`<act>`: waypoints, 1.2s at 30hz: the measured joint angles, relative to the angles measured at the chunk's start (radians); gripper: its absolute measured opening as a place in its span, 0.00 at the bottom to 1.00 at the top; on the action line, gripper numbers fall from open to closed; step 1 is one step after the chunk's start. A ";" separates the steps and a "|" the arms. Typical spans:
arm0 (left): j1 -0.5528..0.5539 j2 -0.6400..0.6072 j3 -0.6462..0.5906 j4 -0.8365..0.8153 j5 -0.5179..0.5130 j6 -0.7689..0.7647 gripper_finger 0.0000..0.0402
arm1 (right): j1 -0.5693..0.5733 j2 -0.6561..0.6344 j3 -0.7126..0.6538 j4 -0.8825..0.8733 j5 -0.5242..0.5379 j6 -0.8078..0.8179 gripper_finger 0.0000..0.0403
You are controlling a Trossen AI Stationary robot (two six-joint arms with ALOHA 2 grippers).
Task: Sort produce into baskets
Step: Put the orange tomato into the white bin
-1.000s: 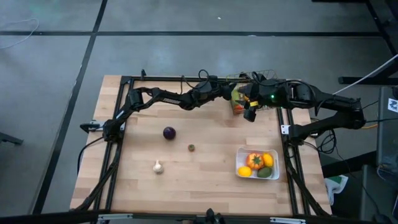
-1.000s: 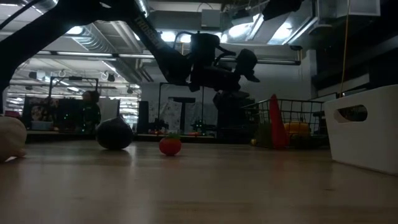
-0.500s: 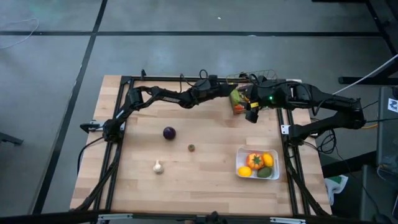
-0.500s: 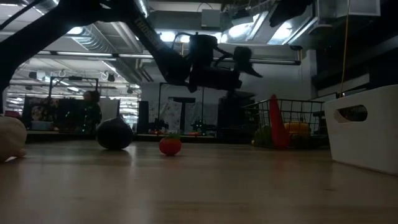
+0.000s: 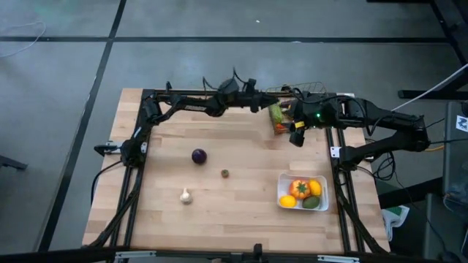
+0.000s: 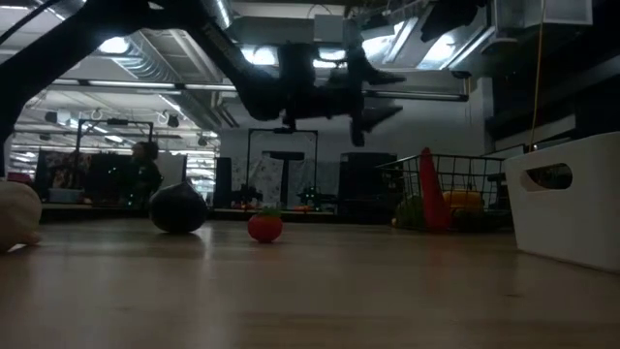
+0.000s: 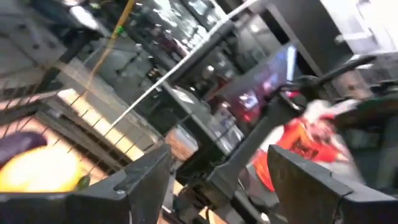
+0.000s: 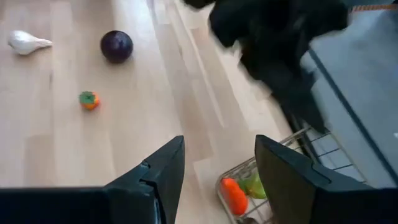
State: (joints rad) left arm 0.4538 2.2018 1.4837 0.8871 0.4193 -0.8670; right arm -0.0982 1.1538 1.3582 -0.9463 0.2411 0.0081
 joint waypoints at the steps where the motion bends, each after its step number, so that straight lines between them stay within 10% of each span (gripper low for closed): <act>1: 0.009 -0.016 0.000 -0.015 0.029 0.014 0.65 | 0.000 0.000 0.000 0.000 -0.006 0.010 0.48; 11: 0.081 -0.287 -0.003 -0.582 0.096 0.336 0.65 | 0.000 -0.006 0.000 -0.009 -0.020 0.017 0.48; 19: 0.063 -0.581 -0.003 -1.221 -0.117 0.671 0.65 | 0.000 0.027 0.000 -0.013 -0.112 0.017 0.48; 36: -0.248 -0.895 -0.004 -1.966 -0.389 0.699 0.65 | 0.033 0.378 0.000 0.296 -0.364 0.008 0.48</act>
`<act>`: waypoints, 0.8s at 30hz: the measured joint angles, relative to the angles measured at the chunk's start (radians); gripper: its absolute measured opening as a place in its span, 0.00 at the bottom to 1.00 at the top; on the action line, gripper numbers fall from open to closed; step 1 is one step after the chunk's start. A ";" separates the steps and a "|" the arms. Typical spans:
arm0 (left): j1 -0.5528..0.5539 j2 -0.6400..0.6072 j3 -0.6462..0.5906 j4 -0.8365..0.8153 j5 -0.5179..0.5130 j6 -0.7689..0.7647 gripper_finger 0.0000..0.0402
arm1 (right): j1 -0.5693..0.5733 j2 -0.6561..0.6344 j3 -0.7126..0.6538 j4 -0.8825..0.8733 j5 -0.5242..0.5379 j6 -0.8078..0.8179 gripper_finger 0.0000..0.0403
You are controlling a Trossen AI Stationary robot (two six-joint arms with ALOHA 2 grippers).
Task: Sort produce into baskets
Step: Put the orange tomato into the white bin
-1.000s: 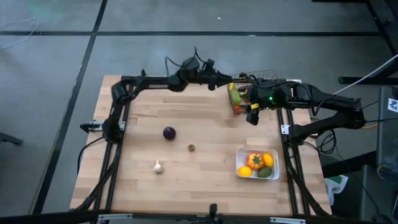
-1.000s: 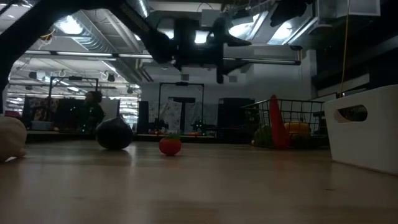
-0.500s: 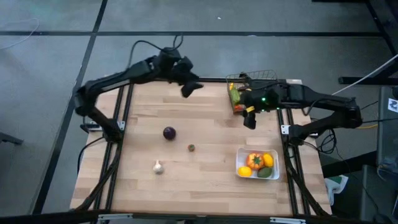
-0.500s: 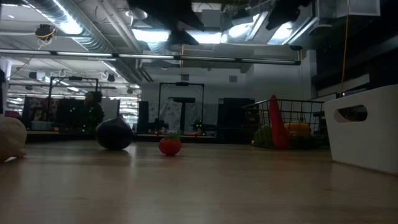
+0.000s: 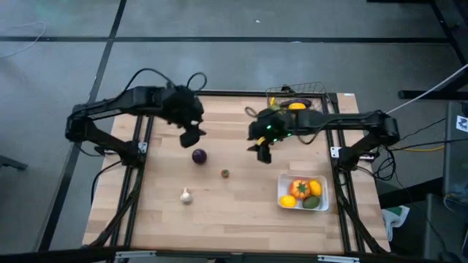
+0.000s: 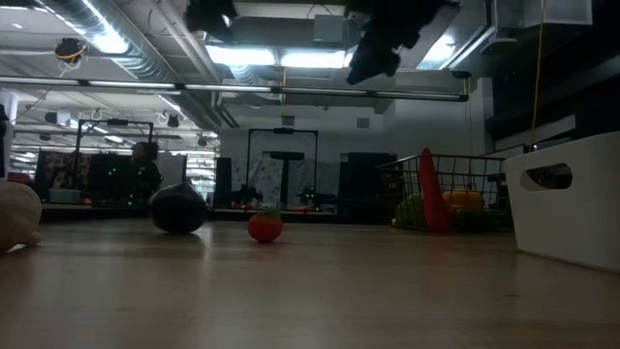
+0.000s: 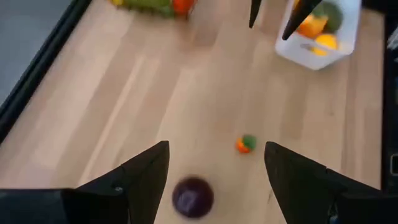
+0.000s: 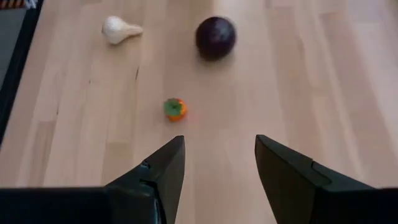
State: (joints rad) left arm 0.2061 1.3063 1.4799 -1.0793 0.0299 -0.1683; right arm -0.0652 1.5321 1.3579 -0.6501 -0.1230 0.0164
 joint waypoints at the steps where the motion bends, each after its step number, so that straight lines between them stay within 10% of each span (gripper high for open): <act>1: -0.025 -0.011 0.000 -0.022 -0.036 -0.024 0.65 | 0.011 0.023 0.000 0.014 0.000 -0.001 0.48; 10: -0.254 -0.106 -0.031 -0.083 -0.379 -0.217 0.65 | 0.114 0.209 0.000 0.192 0.000 -0.022 0.48; 24: -0.443 -0.218 -0.455 0.187 -0.454 -0.482 0.65 | 0.166 0.420 0.001 0.422 0.027 -0.026 0.48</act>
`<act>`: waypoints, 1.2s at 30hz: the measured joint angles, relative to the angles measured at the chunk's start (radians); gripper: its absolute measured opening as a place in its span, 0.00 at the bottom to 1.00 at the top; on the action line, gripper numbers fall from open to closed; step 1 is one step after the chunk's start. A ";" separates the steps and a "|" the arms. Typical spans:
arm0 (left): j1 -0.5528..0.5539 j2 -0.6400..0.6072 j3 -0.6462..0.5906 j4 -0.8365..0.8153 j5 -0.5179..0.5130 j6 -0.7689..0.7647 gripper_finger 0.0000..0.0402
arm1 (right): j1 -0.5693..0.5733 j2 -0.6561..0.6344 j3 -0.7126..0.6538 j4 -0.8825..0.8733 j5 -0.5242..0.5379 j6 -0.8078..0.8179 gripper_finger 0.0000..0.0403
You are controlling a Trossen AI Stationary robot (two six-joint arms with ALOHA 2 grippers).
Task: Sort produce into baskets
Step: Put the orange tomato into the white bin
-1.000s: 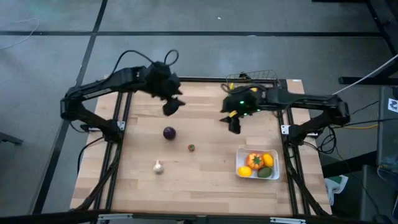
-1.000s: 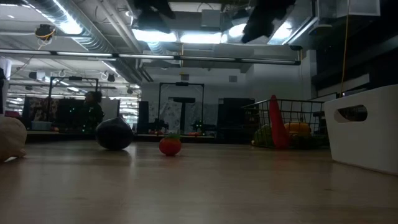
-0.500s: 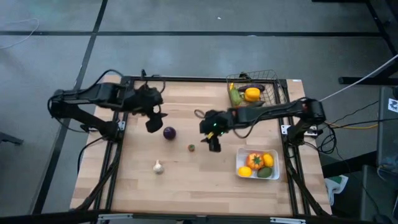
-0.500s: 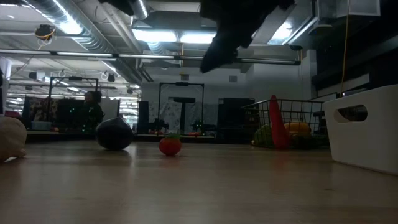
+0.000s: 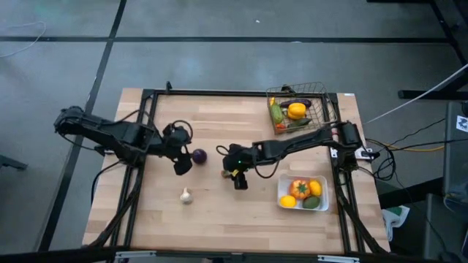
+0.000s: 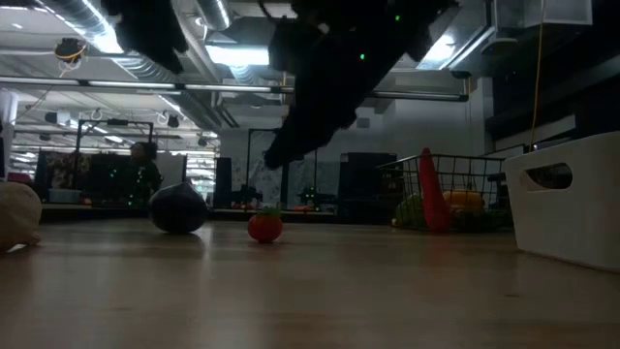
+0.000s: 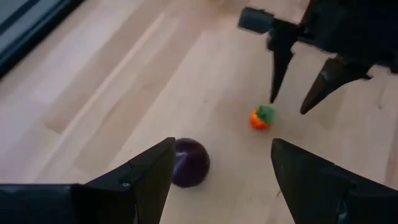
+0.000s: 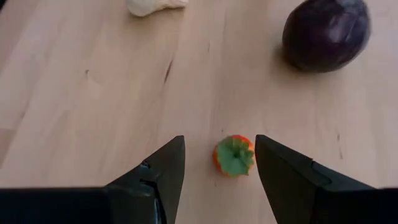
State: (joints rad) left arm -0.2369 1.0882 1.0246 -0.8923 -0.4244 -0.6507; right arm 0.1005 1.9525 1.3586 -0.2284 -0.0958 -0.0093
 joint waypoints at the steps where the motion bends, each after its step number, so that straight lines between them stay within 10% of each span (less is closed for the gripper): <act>1: -0.005 0.000 -0.019 0.022 0.000 -0.004 0.65 | 0.000 0.012 0.000 0.012 0.004 0.000 0.48; 36: -0.025 0.005 -0.152 0.159 0.000 -0.042 0.65 | -0.003 0.150 -0.001 0.118 0.085 -0.025 0.48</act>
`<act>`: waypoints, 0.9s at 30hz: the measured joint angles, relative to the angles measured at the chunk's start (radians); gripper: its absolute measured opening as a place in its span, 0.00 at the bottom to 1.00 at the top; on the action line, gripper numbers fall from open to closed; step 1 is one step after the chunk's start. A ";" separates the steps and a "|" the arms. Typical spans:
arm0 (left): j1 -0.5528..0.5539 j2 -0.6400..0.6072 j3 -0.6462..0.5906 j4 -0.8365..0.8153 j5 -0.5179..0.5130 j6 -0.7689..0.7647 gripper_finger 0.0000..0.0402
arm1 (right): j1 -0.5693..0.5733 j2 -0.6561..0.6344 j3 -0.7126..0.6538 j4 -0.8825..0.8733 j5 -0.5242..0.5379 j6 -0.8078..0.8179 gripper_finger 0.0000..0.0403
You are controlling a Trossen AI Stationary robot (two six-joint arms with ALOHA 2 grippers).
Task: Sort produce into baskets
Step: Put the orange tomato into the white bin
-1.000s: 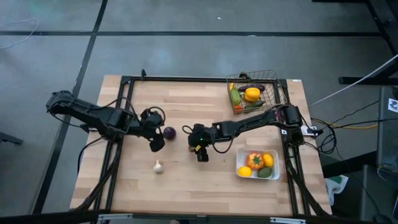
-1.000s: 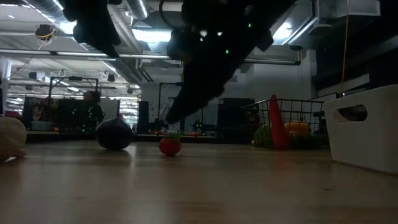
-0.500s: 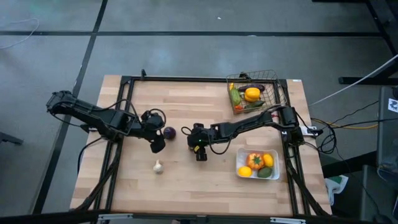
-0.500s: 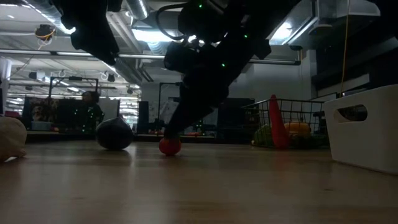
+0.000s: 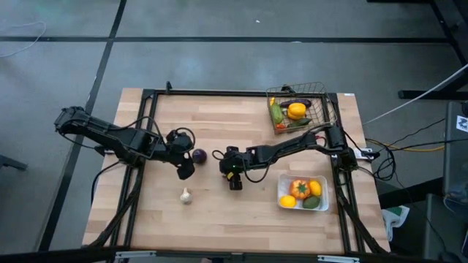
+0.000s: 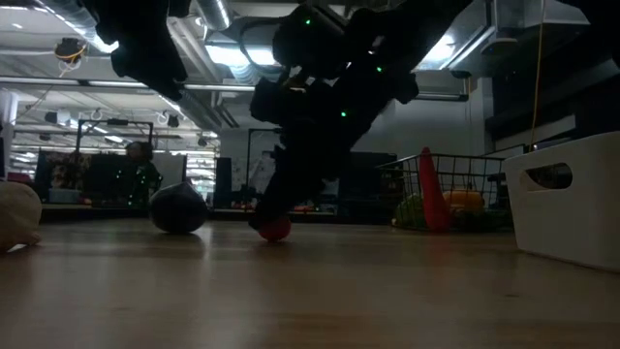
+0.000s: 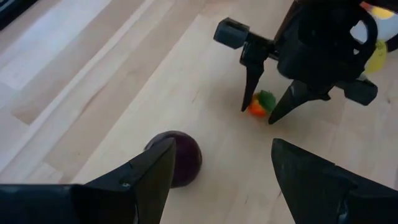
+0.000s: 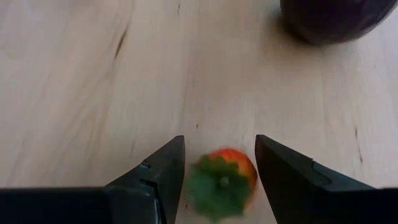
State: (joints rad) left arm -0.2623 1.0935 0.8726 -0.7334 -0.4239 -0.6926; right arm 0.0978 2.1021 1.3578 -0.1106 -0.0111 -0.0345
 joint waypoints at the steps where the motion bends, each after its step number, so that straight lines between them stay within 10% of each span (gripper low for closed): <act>1: 0.000 0.000 0.000 0.002 0.001 0.000 0.65 | 0.000 0.002 0.000 -0.002 0.000 0.000 0.48; 27: 0.000 0.000 0.000 0.020 0.000 0.010 0.65 | 0.001 0.001 0.001 -0.099 0.097 -0.004 0.38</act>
State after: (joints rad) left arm -0.2623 1.0938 0.8722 -0.7132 -0.4236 -0.6823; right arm 0.0986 2.1029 1.3590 -0.2097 0.0860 -0.0387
